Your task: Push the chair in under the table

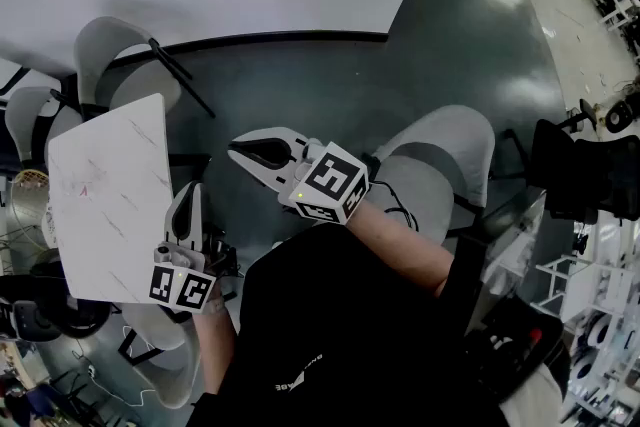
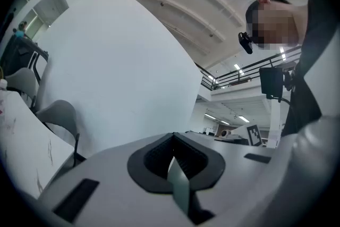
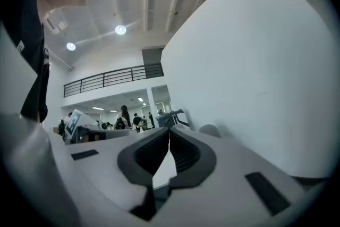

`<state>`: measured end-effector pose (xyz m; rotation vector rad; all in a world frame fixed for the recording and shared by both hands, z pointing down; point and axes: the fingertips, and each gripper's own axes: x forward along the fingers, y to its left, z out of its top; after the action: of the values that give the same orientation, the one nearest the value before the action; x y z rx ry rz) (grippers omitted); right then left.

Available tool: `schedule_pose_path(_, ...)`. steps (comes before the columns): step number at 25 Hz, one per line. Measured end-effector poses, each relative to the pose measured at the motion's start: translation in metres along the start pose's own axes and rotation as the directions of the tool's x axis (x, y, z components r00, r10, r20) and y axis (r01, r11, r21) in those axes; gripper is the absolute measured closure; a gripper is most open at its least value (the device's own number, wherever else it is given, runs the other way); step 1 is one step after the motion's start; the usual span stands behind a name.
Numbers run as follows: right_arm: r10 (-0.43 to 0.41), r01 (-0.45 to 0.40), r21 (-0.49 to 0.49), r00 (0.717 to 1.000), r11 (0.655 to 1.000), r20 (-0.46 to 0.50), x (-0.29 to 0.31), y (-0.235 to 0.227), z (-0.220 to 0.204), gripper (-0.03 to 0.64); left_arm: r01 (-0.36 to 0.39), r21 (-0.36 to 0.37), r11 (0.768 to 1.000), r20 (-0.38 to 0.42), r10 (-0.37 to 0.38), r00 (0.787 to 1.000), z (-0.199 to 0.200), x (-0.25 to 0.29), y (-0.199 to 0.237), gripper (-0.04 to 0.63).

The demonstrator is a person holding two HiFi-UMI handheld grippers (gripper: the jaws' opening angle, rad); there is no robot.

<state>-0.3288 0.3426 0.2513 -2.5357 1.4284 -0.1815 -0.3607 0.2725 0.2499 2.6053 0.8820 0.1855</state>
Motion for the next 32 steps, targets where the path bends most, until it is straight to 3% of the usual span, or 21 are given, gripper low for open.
schedule_pose_path(3,0.014,-0.014,0.031,1.0,0.999,0.004,-0.002,0.006,0.0,0.604,0.042,-0.063,0.997,0.02,-0.041,0.999,-0.002,-0.009,-0.004,0.597)
schedule_pose_path(5,0.003,-0.003,0.028,1.0,1.0,-0.004,-0.003,0.009,-0.001,0.604,0.032,-0.091,0.995,0.028,-0.03,0.999,-0.002,-0.015,-0.002,0.597)
schedule_pose_path(17,0.001,0.0,0.012,0.999,1.0,-0.053,0.001,0.024,-0.015,0.604,-0.086,-0.05,0.995,-0.004,0.086,0.996,-0.005,-0.038,0.027,0.597)
schedule_pose_path(22,-0.002,0.002,0.001,0.998,1.0,-0.065,-0.012,0.0,-0.013,0.604,-0.141,-0.06,0.988,-0.014,0.14,0.99,-0.014,-0.024,0.031,0.597)
schedule_pose_path(32,-0.017,0.024,0.102,0.997,0.994,-0.069,-0.015,-0.06,-0.02,0.604,-0.226,-0.065,0.972,-0.032,0.224,0.974,-0.033,0.009,0.048,0.597)
